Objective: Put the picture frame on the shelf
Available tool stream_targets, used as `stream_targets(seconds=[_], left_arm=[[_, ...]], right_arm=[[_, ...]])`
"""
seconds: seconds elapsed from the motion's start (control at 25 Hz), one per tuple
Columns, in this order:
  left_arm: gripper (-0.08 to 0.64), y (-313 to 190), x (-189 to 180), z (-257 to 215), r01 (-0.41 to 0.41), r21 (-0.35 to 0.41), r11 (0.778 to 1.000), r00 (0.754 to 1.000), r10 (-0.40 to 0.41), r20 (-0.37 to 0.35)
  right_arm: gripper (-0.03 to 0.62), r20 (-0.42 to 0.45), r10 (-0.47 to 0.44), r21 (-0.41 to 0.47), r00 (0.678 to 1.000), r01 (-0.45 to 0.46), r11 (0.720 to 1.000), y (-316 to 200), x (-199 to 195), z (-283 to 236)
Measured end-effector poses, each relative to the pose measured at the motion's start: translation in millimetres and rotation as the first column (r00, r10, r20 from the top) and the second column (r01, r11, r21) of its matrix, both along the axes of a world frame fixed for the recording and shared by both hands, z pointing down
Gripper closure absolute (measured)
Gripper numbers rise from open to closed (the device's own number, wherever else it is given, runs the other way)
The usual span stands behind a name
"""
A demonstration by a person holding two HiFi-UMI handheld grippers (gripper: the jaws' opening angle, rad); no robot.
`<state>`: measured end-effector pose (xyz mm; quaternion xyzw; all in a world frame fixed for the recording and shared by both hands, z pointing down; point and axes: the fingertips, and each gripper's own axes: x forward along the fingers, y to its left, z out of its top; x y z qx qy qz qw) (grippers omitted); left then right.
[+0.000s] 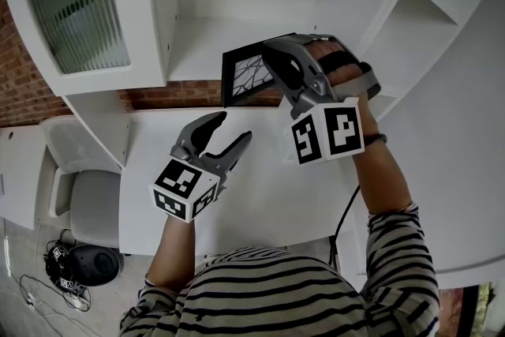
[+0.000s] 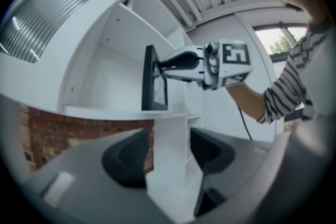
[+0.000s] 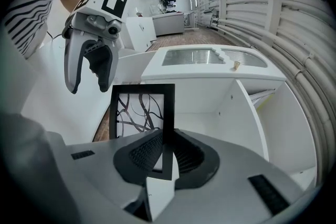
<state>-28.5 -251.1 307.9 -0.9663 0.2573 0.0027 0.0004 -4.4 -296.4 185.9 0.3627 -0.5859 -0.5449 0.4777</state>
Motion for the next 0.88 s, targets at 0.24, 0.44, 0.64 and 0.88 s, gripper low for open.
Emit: stream_targets(seconds=[0.24,0.44,0.64,0.88], left_arm=[[0.313,-6.3,1.4,2.4,-0.005,-0.008,1.000,1.000,0.005,0.000],[0.341,-13.9,-0.6,-7.6,-0.027,-0.027,0.999,1.000,0.026,-0.018],[0.445,-20.0,3.4,-0.2,-0.040,-0.030,0.999,0.999,0.040,-0.019],[0.528,-22.6,10.8,2.9,-0.058,-0.024,0.998,0.998,0.057,-0.015]], right_arm=[[0.531,0.009,0.021,0.025,1.000,-0.022,0.999,-18.8,6.2,-8.2],[0.531,0.017,0.043,0.036,0.999,-0.044,0.998,-38.9,8.5,-24.9],[0.532,0.016,0.060,0.036,0.998,-0.060,0.998,-57.1,16.2,-16.8],[0.531,-0.007,0.065,0.036,0.998,-0.065,0.997,-74.1,23.3,-8.2]])
